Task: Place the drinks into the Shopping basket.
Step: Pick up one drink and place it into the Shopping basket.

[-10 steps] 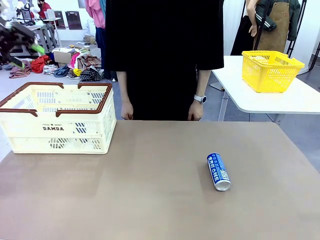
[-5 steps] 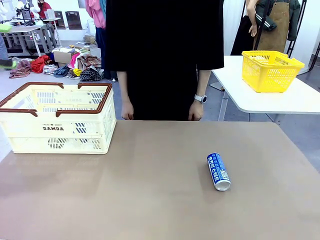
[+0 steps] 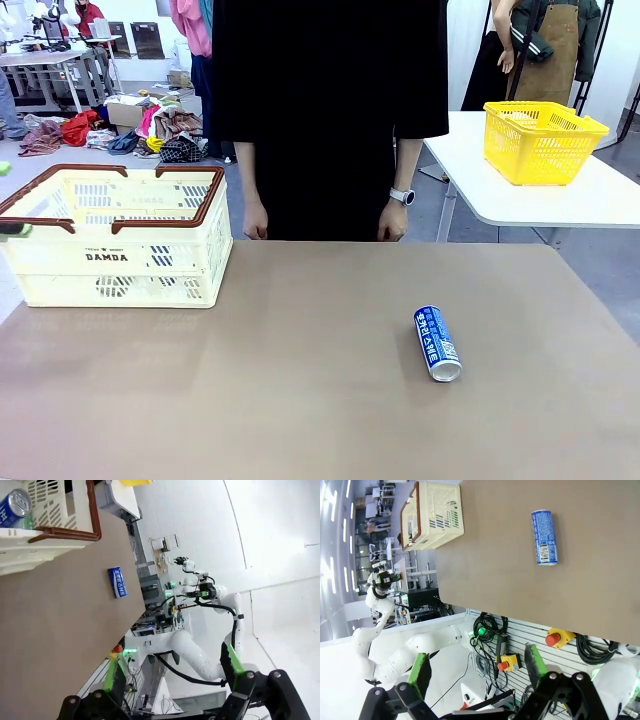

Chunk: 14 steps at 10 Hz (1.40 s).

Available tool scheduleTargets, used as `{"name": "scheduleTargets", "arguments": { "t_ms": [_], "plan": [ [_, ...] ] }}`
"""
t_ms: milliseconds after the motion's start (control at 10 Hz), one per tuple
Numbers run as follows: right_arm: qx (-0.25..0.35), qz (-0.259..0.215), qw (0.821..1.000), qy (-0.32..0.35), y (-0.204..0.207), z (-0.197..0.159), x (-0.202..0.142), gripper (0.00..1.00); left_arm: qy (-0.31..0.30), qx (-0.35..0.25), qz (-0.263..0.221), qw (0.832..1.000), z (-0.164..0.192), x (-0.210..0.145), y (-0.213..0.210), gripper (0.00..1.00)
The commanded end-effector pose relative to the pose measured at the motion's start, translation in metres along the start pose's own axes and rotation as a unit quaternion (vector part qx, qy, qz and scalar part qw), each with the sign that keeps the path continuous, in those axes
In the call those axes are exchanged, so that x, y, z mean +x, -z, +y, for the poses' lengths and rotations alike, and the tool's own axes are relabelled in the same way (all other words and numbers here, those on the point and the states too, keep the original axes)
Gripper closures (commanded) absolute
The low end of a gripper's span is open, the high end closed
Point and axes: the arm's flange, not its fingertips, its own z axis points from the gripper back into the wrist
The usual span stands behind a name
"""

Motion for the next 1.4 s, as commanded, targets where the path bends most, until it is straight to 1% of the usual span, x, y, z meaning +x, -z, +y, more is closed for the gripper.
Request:
{"name": "scheduleTargets", "arguments": {
  "t_ms": [0,1300],
  "plan": [
    [0.015,-0.001,1.000,-0.013,-0.0007,0.0020,0.0009,0.00,0.008,-0.003,-0.032,0.999,-0.0388,-0.0162,-0.0019,0.00],
    [0.015,-0.001,1.000,-0.013,-0.0007,0.0020,0.0009,0.00,0.008,-0.003,-0.032,0.999,-0.0388,-0.0162,-0.0019,0.00]
  ]
}}
